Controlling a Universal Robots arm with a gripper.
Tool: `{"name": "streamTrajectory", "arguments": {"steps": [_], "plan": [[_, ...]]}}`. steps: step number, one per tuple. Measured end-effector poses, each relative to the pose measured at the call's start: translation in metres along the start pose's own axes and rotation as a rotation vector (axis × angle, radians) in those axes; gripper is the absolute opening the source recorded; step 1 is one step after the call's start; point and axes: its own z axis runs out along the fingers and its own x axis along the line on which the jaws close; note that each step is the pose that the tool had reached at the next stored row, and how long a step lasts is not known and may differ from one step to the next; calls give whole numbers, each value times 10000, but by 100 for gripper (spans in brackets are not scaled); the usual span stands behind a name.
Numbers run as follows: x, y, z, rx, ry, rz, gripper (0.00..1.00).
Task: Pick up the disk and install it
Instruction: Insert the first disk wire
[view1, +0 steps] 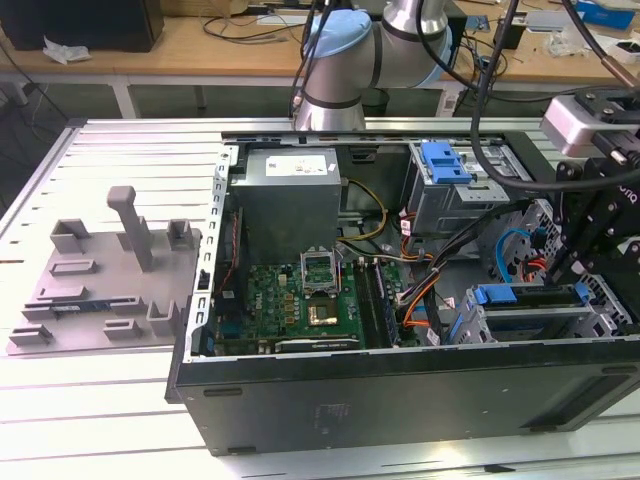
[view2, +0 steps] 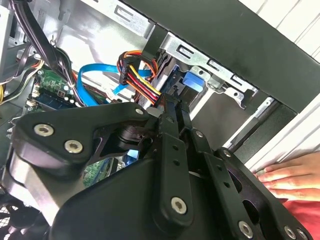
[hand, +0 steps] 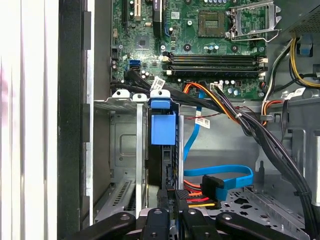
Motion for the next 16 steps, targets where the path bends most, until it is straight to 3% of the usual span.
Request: {"name": "streamTrajectory", "arguments": {"steps": [16], "plan": [[-1, 3, 32, 0, -1, -3, 17]]}}
